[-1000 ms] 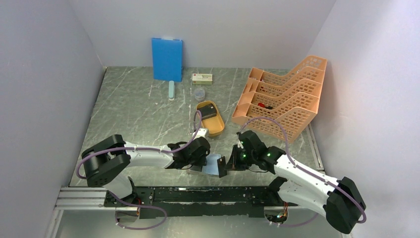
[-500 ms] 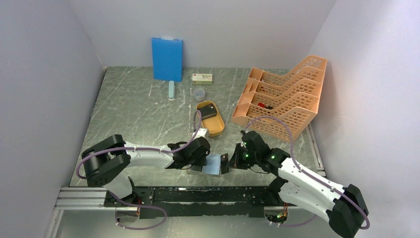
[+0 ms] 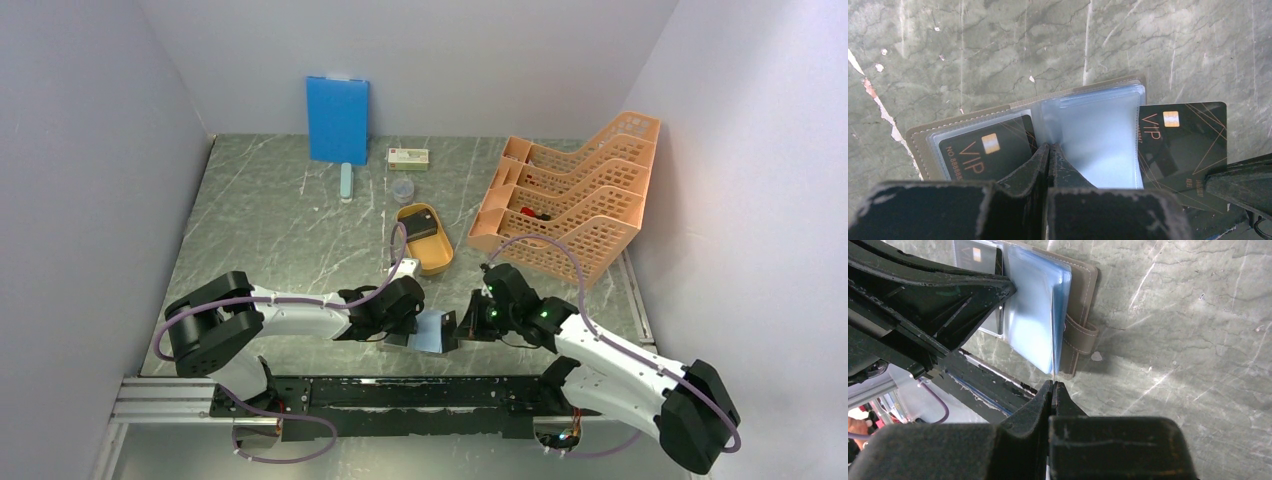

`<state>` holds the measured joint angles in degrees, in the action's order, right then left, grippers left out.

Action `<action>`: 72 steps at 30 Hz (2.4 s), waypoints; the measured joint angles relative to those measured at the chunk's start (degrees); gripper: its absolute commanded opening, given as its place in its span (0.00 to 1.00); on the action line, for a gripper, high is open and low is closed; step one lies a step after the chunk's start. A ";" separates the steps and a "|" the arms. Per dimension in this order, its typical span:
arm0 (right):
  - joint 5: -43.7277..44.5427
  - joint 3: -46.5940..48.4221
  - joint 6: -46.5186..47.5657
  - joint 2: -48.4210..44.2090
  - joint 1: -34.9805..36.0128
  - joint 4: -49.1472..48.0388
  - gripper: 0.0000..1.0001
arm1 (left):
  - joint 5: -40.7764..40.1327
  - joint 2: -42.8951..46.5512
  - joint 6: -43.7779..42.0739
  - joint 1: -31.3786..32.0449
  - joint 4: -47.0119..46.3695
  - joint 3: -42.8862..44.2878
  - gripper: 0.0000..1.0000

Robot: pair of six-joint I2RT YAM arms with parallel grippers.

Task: Put the credit cards into the card holder
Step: Turn over the card slot in the card holder, then insert the credit card into the card holder.

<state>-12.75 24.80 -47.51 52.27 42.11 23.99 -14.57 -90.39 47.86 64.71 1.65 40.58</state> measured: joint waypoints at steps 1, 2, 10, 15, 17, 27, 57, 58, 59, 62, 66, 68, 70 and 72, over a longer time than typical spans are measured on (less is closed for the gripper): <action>-0.15 -0.07 0.00 0.20 0.00 -0.33 0.00 | 0.00 0.00 0.00 0.00 0.00 0.00 0.05; -0.33 -0.11 0.02 0.37 0.00 -0.52 0.00 | 0.00 0.00 0.00 0.00 0.00 0.00 0.05; -4.00 -1.66 0.20 0.63 0.00 -4.31 0.00 | 0.00 0.07 0.17 0.00 0.02 -0.02 0.05; -7.15 -1.81 0.55 1.40 0.00 -6.91 0.00 | 0.00 0.22 0.24 0.00 0.39 0.09 0.17; -7.89 -1.81 0.81 2.43 0.00 -7.67 0.00 | 0.07 0.39 0.26 0.00 0.98 0.31 0.25; -9.44 -1.66 1.22 5.66 0.00 -10.19 0.00 | 0.17 5.51 -0.13 0.00 10.80 0.76 0.39; -11.61 5.14 0.13 20.59 7.37 -21.07 0.00 | -4.15 28.15 5.14 0.00 19.10 -7.34 0.47; -11.37 5.42 0.04 21.11 7.78 -21.27 0.00 | -4.28 28.61 5.38 0.00 19.02 -7.76 0.47; -11.02 5.77 -0.11 21.88 8.35 -21.59 0.00 | -4.33 29.03 5.60 0.00 19.02 -8.13 0.47; -10.34 6.38 -0.50 23.56 9.66 -22.29 0.00 | -4.61 30.08 6.38 0.00 18.99 -9.20 0.47; -9.27 7.10 -0.94 25.46 10.78 -23.32 0.00 | -5.38 30.77 7.52 0.00 19.15 -9.90 0.46; -8.63 7.93 -1.14 26.53 11.39 -23.54 0.00 | -6.12 31.45 8.57 0.00 19.47 -10.38 0.47; -7.96 8.79 -1.36 27.41 12.00 -23.76 0.00 | -6.78 32.44 9.22 0.00 19.78 -11.08 0.46; -7.04 9.18 -1.53 27.61 12.31 -23.80 0.00 | -7.30 33.68 9.68 0.00 19.74 -12.13 0.46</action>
<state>-19.79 33.98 -49.04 79.88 54.41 0.19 -21.87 -56.71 57.54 64.71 21.39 28.45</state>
